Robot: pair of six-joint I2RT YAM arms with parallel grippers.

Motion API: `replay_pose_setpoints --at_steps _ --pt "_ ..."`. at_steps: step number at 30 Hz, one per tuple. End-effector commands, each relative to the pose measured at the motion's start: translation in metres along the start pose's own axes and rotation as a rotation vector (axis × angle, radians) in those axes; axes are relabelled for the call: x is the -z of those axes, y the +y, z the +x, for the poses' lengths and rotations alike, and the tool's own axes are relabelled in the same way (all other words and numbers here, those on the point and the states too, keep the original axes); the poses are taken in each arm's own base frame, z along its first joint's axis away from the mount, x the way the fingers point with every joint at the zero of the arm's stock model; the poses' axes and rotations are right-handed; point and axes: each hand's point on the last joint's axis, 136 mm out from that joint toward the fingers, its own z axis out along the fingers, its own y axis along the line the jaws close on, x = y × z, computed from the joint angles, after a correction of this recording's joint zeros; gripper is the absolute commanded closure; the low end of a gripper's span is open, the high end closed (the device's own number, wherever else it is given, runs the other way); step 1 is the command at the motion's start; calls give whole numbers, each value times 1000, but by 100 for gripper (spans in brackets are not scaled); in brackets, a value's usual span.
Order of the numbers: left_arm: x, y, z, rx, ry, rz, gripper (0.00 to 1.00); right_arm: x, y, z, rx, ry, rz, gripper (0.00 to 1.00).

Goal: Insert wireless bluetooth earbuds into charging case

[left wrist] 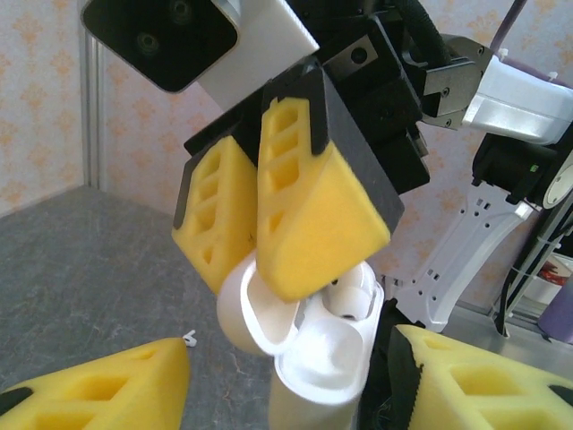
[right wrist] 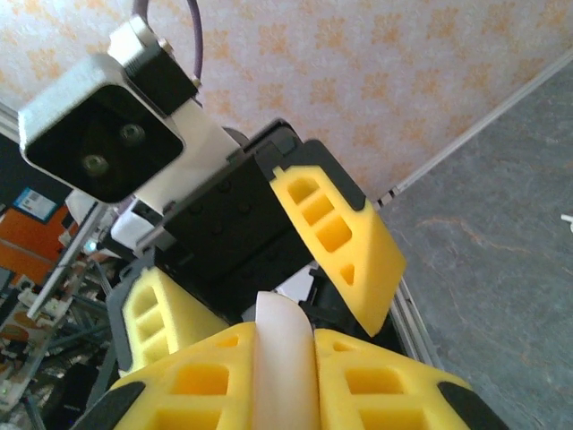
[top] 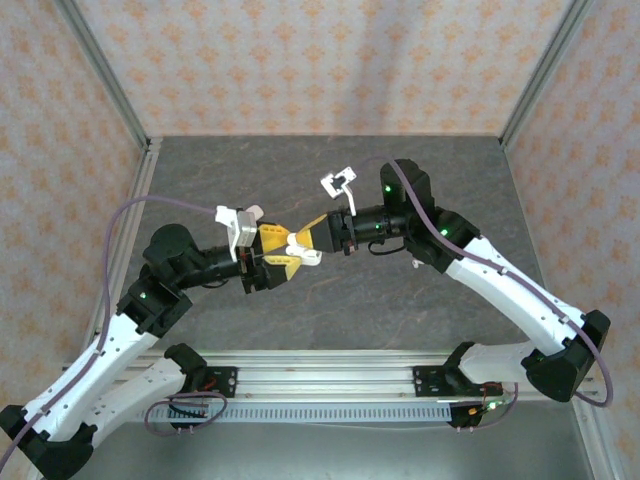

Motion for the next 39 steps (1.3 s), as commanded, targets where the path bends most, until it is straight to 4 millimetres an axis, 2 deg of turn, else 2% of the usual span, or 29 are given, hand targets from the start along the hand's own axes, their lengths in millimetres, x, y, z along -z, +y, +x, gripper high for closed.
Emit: replay_pose_setpoints --at_steps 1,11,23,29,31,33,36,37,39 --pt "-2 -11 -13 -23 -26 62 42 6 17 -6 80 -8 -21 98" --pt "-3 -23 10 -64 73 156 43 4 20 -6 97 2 -45 100" --pt "-5 -22 2 -81 43 160 65 1 16 -6 86 8 -46 100" --pt "-6 -22 0 -76 34 162 64 0 13 -3 77 14 -45 100" --pt "-6 -23 1 -74 36 164 69 -1 12 -3 76 13 -42 99" --pt "-6 -22 1 -76 40 162 79 -1 12 -4 76 11 -40 97" --pt "-6 -19 5 -75 52 143 92 0 10 -5 75 3 -25 89" --pt "-5 -18 7 -76 56 134 94 0 8 -6 71 -1 -14 83" --pt "-4 -16 10 -78 60 121 97 2 7 -7 69 -11 3 78"
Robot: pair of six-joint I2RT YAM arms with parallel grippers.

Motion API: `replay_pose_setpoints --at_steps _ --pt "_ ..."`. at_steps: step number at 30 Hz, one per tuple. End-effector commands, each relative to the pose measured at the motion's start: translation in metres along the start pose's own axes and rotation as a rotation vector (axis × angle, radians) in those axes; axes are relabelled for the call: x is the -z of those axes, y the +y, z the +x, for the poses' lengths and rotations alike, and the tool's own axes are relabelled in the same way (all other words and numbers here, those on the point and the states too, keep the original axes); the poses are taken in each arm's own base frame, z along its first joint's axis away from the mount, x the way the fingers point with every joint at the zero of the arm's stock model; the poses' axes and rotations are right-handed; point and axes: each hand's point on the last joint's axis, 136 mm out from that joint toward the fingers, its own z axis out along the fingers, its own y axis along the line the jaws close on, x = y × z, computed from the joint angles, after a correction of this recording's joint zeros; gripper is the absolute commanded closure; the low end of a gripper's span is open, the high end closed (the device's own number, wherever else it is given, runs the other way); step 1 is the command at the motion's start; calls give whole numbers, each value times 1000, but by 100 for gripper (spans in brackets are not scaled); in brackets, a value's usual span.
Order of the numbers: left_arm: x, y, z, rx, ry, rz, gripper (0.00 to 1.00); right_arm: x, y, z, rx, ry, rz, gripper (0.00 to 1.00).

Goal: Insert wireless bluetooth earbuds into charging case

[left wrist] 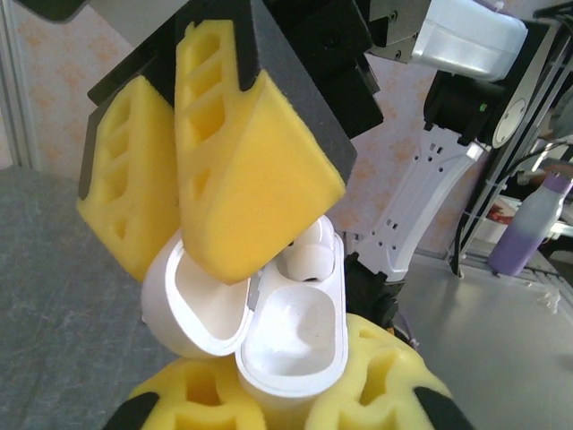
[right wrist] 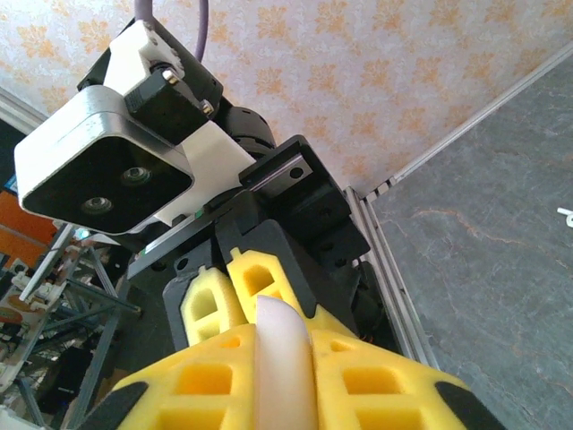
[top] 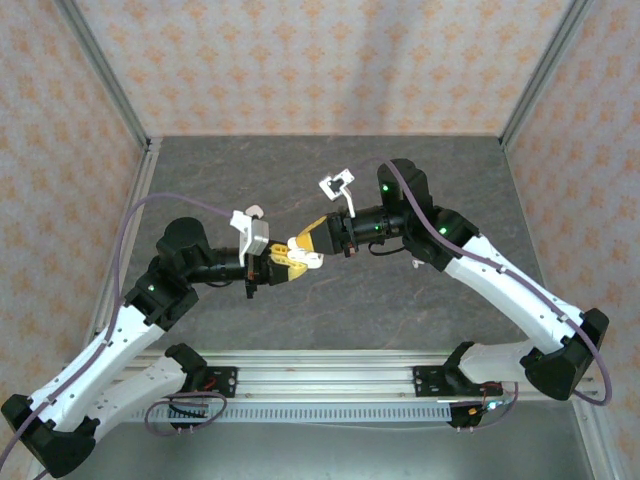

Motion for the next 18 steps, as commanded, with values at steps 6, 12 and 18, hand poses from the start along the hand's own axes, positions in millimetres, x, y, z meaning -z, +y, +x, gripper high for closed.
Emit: replay_pose_setpoints --at_steps 6,12,18 --pt "6 5 4 -58 5 -70 100 15 4 -19 33 -90 67 44" --pt "7 21 27 -111 71 -139 100 40 1 -33 14 -184 138 38" --pt "4 30 27 -151 58 -174 100 42 -7 -23 -29 -163 158 41"
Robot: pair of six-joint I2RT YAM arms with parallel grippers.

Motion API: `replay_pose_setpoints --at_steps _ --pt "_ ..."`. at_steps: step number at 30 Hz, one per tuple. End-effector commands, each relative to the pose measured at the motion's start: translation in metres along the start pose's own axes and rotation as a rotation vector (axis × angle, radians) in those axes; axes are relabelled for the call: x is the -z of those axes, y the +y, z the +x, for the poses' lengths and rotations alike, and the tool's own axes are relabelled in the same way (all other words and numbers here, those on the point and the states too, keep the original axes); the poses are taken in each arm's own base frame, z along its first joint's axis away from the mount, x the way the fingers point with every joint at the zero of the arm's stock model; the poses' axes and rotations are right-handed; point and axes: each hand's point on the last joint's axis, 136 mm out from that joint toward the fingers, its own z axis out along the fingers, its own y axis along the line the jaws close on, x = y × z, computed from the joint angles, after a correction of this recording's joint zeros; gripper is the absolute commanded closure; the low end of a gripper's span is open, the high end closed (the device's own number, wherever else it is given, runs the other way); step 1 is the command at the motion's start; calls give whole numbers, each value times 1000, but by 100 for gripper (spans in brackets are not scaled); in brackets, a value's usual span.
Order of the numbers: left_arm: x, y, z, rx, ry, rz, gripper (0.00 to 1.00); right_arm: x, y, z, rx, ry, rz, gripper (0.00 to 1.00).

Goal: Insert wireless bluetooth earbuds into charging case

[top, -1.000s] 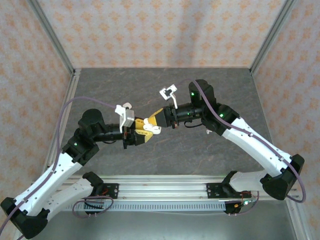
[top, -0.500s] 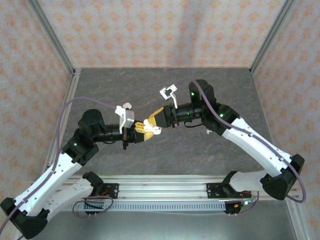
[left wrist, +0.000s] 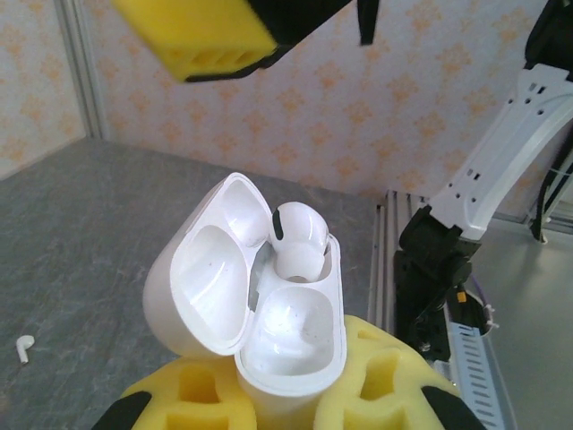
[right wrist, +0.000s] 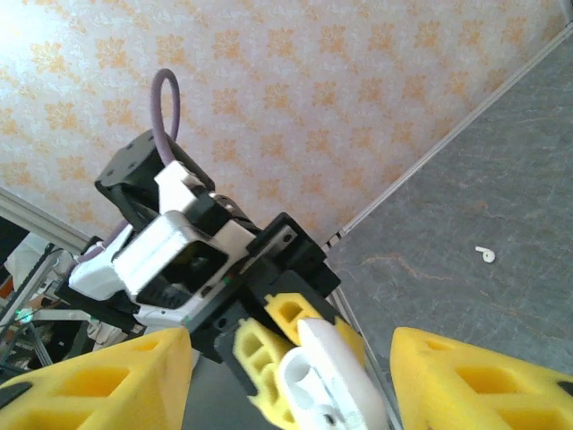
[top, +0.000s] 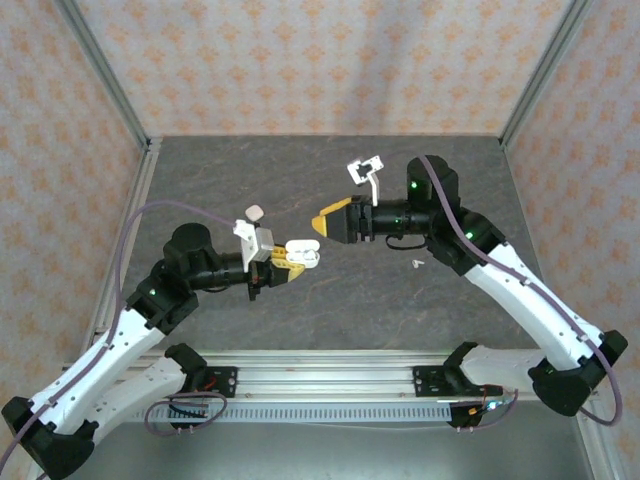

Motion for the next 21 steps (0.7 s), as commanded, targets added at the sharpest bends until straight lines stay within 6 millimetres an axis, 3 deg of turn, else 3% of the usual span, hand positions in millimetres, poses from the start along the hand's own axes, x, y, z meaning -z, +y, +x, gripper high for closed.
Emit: replay_pose_setpoints --at_steps 1,4,10,15,21 --pt "1 7 -4 -76 -16 -50 100 5 -5 5 -27 -3 38 41" --pt "3 14 1 -131 6 -97 100 16 -32 13 -41 -22 192 40" --pt "15 25 -3 -256 -19 -213 100 57 -123 23 -148 -53 668 40" --pt "25 23 -17 -368 -22 -249 100 73 -172 41 -260 -43 828 40" --pt "31 16 -33 -444 -30 -238 100 103 -237 83 -446 18 1032 42"
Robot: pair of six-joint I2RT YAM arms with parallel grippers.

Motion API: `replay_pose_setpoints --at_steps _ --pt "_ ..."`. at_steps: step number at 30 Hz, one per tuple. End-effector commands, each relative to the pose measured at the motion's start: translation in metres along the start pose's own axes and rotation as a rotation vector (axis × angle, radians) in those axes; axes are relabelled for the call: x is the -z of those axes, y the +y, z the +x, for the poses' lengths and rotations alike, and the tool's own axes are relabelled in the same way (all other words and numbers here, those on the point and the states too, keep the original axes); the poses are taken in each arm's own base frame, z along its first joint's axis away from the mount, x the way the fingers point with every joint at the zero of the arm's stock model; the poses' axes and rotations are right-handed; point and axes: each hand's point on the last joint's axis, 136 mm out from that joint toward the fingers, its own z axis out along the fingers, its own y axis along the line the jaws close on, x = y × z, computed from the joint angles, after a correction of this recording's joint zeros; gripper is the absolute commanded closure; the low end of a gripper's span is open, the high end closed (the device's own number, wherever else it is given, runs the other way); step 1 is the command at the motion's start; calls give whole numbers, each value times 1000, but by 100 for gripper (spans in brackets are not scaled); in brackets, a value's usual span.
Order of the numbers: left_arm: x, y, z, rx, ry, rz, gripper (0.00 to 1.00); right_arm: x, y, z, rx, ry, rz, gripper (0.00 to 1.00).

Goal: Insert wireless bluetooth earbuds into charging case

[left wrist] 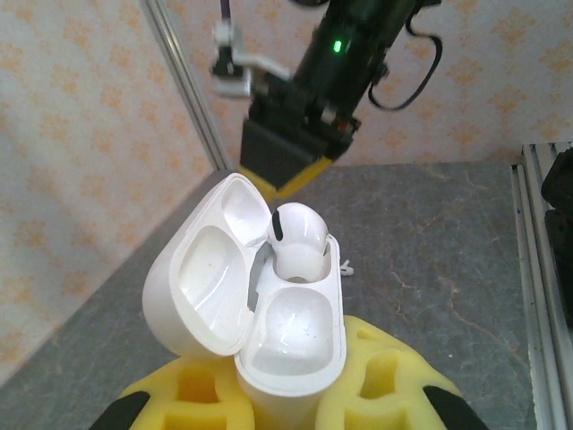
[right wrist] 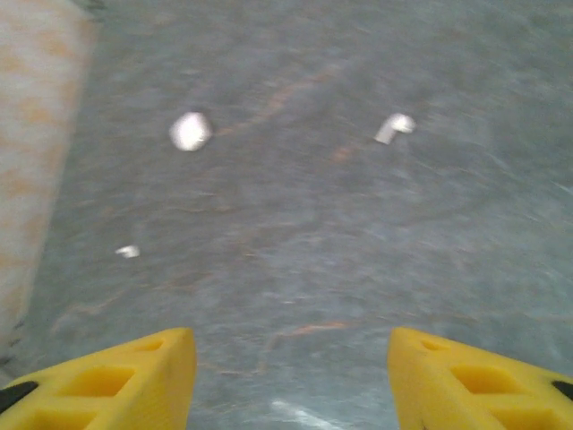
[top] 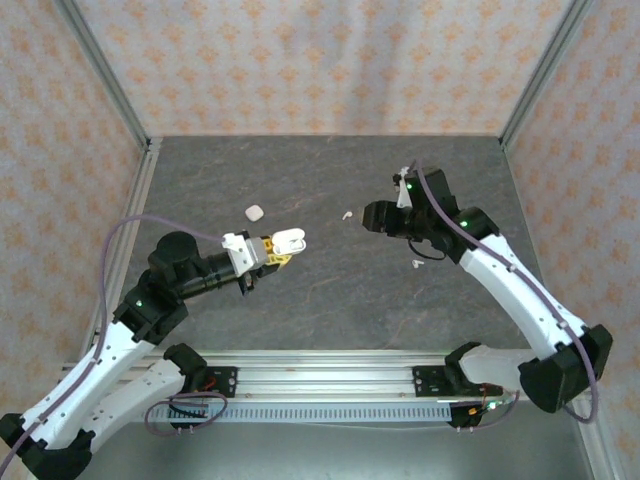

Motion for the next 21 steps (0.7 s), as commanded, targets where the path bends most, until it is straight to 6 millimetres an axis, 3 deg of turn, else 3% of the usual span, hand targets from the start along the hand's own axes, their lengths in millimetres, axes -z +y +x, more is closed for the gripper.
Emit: replay_pose_setpoints --at_steps 1,5,10,21 --pt "9 4 -25 -98 -47 -22 100 -14 -50 16 -92 57 168 43" --pt "13 2 -42 -127 -100 -13 100 -27 -84 33 -156 114 240 44" --pt "18 0 -61 -154 -139 9 100 -42 -113 53 -211 171 286 46" --pt "17 -6 -62 -174 -119 58 100 -62 -152 77 -195 293 415 54"
